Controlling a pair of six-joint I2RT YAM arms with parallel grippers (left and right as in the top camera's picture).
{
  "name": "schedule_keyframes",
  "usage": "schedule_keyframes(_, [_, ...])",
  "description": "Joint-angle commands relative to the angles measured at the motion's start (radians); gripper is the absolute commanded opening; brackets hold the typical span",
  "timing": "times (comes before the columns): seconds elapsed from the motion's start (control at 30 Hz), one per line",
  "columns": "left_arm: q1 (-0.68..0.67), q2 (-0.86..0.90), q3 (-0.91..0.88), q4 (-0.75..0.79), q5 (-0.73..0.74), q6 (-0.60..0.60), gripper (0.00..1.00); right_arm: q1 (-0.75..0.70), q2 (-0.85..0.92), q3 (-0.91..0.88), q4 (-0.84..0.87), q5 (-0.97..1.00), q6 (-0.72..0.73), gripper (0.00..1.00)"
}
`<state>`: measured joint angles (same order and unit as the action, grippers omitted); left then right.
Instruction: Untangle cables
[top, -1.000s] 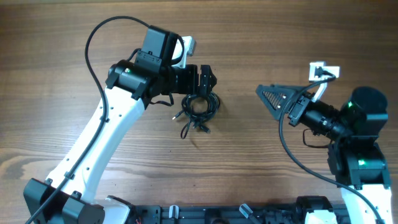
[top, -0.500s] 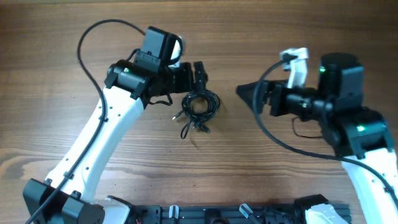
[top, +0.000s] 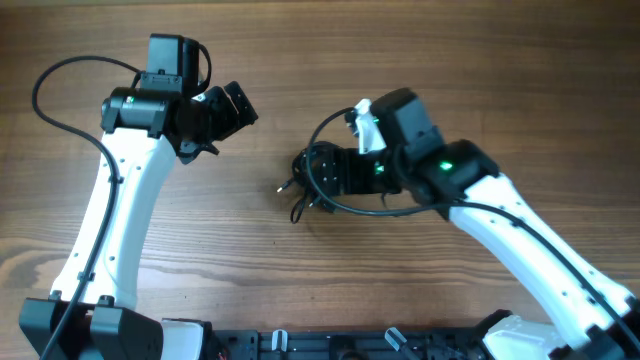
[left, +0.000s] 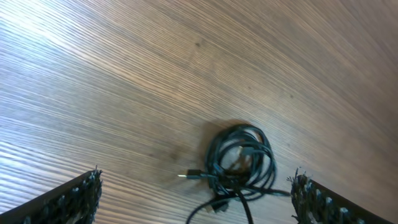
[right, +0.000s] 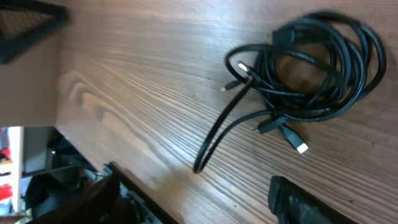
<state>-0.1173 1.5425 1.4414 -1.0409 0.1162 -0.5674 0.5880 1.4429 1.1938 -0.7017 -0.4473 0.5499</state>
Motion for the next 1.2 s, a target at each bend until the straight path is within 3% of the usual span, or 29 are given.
schedule_keyframes(0.0, [0.005, -0.007, 0.017, 0.0, -0.062, -0.014, 1.0, 0.051, 0.087, 0.016, 0.005, 0.063, 0.056, 0.75])
schedule_keyframes(0.17, [0.005, -0.005, 0.016, 0.0, -0.062, -0.017, 1.0, 0.122, 0.192, 0.016, 0.066, 0.065, 0.073, 0.74])
schedule_keyframes(0.23, [0.005, -0.005, 0.016, -0.001, -0.063, -0.017, 1.0, 0.14, 0.229, 0.016, 0.082, 0.115, 0.113, 0.65])
schedule_keyframes(0.43, [0.005, -0.005, 0.016, 0.0, -0.066, -0.017, 1.0, 0.142, 0.276, 0.011, 0.098, 0.133, 0.112, 0.58])
schedule_keyframes(0.63, [0.004, -0.005, 0.016, 0.0, -0.066, -0.017, 1.0, 0.142, 0.276, 0.009, 0.144, 0.134, 0.112, 0.31])
schedule_keyframes(0.7, [0.004, -0.005, 0.016, 0.0, -0.066, -0.017, 1.0, 0.142, 0.276, 0.009, 0.157, 0.134, 0.111, 0.27])
schedule_keyframes(0.83, [0.004, -0.005, 0.016, -0.001, -0.065, -0.017, 1.0, 0.142, 0.275, 0.01, 0.18, 0.133, 0.106, 0.05])
schedule_keyframes(0.93, [0.003, -0.005, 0.016, -0.011, -0.061, -0.002, 1.0, 0.141, 0.261, 0.032, 0.221, 0.091, 0.073, 0.04])
schedule_keyframes(1.03, [0.003, -0.005, 0.016, -0.016, 0.003, 0.112, 1.0, 0.139, 0.204, 0.076, 0.227, 0.088, 0.034, 0.04])
schedule_keyframes(1.17, [0.003, -0.005, 0.016, -0.035, 0.01, 0.123, 1.0, 0.137, 0.093, 0.15, 0.228, 0.115, -0.028, 0.05])
